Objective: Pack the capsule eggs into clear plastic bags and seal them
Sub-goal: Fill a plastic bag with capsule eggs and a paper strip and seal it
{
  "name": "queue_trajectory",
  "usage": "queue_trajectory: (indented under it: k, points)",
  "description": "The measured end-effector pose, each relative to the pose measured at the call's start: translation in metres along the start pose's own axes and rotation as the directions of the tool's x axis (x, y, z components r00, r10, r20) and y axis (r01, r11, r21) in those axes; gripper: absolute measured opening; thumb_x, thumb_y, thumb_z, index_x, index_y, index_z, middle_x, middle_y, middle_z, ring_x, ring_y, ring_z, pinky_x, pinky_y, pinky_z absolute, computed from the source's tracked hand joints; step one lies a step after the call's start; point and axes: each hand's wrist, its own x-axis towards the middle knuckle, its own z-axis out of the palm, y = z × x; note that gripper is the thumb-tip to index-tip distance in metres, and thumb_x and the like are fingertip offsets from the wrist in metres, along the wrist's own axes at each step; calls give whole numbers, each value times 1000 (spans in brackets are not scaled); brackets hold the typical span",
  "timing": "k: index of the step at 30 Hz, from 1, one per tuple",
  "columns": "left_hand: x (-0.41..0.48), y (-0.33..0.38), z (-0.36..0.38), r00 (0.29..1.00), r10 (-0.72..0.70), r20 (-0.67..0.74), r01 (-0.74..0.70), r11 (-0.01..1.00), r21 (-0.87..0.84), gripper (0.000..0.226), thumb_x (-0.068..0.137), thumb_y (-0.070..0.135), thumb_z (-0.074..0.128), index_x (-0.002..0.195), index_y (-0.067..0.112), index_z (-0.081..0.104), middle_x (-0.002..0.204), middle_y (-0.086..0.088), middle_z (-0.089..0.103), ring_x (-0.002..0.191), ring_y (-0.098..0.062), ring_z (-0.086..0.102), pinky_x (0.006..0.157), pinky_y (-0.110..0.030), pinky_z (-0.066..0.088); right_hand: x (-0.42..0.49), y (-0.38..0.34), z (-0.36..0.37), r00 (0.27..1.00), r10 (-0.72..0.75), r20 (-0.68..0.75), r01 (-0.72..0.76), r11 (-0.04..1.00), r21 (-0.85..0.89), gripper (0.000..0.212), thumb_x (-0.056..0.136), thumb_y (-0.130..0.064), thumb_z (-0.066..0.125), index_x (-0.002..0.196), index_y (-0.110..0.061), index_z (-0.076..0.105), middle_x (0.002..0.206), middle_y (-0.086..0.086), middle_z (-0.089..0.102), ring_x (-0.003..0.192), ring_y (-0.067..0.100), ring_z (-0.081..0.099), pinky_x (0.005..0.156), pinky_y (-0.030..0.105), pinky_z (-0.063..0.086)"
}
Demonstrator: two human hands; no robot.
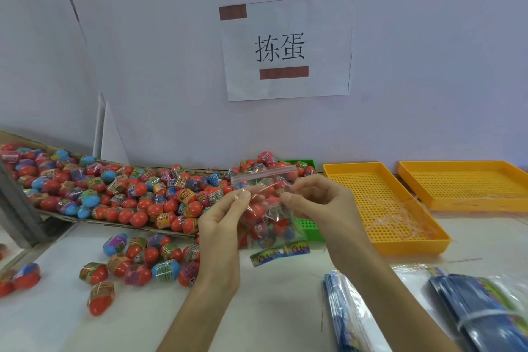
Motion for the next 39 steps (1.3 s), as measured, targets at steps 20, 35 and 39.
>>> queue_trajectory:
  k: [20, 35, 39]
  points:
    - [2, 1, -1, 988, 65, -139, -65, 998, 5, 15, 89, 36, 66, 83, 30, 78, 87, -9, 77, 85, -30, 76, 81, -59, 58, 2, 5, 5, 983, 169, 74, -173, 983, 63, 19, 88, -30, 73, 75, -18, 69, 74, 4, 65, 69, 15, 58, 71, 30, 52]
    - [-8, -4, 5, 938, 344, 52, -337, 860, 383, 14, 95, 14, 68, 89, 26, 74, 81, 11, 74, 80, -7, 72, 70, -15, 54, -7, 16, 11, 750, -640, 167, 547, 458, -701, 12, 86, -16, 79, 95, -22, 74, 94, -11, 67, 91, 10, 60, 83, 22, 36]
    - [-11, -4, 7, 910, 396, 121, -409, 813, 415, 18, 97, 11, 63, 93, 25, 73, 79, 12, 72, 76, -8, 70, 65, -17, 55, -7, 16, 10, 720, -679, 144, 565, 454, -689, 10, 87, -16, 78, 96, -19, 76, 94, -7, 69, 93, 11, 61, 84, 21, 39]
